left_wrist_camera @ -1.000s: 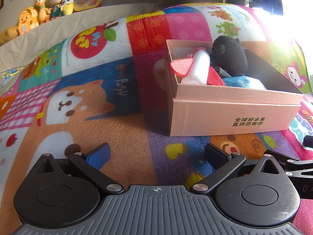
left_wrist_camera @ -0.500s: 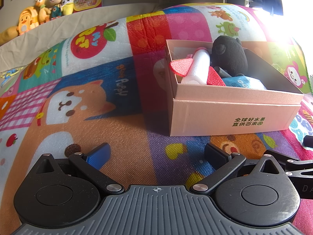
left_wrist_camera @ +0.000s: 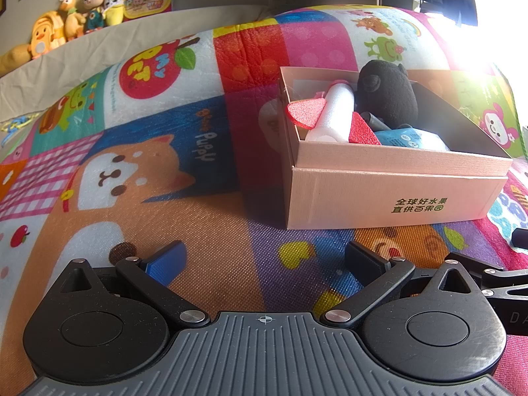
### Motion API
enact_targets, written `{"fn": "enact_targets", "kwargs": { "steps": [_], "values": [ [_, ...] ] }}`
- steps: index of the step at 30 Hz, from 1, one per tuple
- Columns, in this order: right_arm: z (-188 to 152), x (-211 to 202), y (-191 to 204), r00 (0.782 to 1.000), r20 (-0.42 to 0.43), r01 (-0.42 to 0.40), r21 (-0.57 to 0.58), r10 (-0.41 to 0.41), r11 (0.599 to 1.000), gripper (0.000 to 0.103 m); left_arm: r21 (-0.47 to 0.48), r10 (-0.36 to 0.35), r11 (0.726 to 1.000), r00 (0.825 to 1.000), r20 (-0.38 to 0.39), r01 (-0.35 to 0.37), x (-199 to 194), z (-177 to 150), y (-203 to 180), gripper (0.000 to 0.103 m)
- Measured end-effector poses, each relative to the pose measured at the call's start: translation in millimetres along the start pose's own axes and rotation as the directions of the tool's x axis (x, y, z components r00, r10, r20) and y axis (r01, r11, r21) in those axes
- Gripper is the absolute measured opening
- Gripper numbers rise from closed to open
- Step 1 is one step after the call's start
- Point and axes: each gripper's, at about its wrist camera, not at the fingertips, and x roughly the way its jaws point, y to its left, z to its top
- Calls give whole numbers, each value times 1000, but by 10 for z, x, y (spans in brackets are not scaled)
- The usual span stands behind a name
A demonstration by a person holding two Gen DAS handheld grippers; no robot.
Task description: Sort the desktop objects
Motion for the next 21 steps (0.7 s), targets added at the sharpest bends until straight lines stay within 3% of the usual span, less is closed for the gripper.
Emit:
{"fn": "enact_targets", "kwargs": {
  "steps": [21],
  "values": [
    [0, 0, 3, 1000, 0, 0, 0, 0, 1000, 103, 1, -1, 1000, 1000, -3, 1, -5, -3, 0, 103]
  ]
}}
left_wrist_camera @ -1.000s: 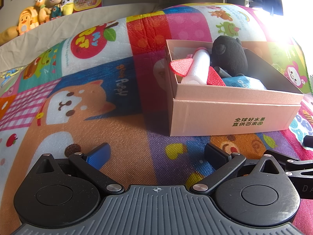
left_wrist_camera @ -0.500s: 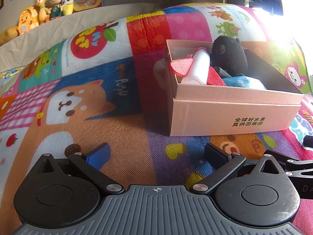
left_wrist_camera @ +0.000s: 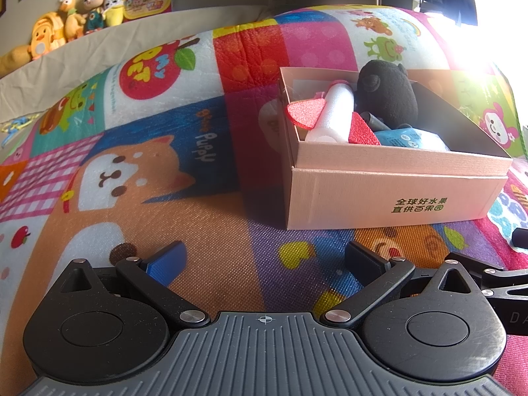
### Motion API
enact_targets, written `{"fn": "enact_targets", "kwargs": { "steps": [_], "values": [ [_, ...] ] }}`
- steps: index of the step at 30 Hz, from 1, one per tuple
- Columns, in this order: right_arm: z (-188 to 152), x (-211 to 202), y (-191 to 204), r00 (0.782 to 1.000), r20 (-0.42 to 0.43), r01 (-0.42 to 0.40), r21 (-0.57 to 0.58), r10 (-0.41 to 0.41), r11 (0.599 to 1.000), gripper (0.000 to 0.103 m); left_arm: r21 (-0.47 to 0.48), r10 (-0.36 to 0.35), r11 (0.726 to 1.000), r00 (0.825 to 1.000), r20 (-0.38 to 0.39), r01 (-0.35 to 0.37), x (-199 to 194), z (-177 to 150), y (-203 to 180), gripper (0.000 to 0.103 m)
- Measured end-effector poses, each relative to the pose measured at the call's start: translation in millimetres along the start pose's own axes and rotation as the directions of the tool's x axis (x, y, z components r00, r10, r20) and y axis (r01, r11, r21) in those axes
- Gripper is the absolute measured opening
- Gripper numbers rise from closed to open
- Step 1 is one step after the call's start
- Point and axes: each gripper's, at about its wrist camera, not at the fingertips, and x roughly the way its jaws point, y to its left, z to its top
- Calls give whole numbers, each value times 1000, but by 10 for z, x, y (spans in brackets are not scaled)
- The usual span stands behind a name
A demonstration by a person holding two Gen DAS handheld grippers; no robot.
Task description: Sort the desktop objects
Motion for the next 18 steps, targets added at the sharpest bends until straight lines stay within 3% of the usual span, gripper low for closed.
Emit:
{"fn": "enact_targets", "kwargs": {
  "steps": [5, 10, 18],
  "values": [
    [1, 3, -8, 1000, 0, 0, 0, 0, 1000, 103, 20, -22, 1000, 998, -59, 23, -46, 16, 3, 103],
    [-4, 4, -7, 1000, 0, 1, -1, -1, 1000, 103, 14, -49, 999, 997, -57, 50, -82, -15, 58, 103],
    [-4, 4, -5, 1000, 0, 0, 0, 0, 1000, 103, 22, -33, 999, 999, -43, 34, -84, -30, 33, 103]
  ]
}}
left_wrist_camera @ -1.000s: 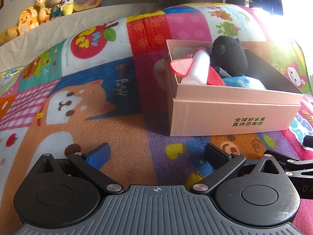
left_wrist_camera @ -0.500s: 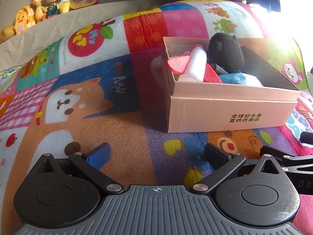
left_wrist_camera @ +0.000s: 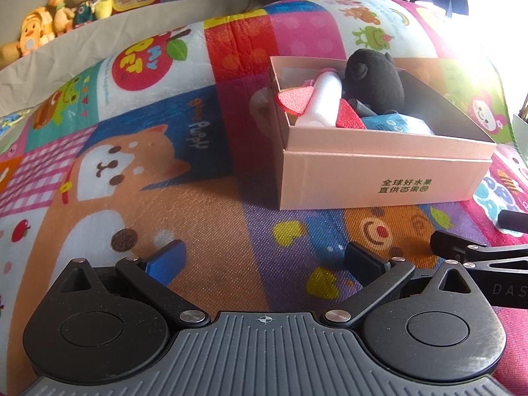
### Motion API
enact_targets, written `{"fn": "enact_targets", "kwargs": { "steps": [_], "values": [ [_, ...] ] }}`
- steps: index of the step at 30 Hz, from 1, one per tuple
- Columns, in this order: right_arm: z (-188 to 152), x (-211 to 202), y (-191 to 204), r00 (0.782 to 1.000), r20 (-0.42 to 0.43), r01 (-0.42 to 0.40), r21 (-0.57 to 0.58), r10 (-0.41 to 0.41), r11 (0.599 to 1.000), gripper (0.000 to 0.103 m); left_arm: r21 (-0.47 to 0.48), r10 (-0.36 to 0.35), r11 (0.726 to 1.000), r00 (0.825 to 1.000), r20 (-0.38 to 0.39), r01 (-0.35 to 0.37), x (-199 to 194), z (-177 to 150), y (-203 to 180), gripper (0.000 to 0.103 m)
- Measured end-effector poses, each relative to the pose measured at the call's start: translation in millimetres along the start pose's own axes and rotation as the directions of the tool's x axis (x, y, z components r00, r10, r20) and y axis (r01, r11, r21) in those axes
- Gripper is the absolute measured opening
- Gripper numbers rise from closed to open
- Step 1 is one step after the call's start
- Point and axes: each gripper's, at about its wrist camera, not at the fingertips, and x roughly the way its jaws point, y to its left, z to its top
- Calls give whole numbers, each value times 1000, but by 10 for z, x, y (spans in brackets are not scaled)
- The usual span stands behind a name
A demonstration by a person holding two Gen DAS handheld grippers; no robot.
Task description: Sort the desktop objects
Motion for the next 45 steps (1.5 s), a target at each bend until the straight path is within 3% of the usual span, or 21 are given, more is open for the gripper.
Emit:
{"fn": "enact_targets", "kwargs": {
  "steps": [45],
  "values": [
    [0, -6, -3, 1000, 0, 0, 1, 0, 1000, 103, -1, 0, 1000, 1000, 6, 0, -2, -2, -3, 103]
  ]
}}
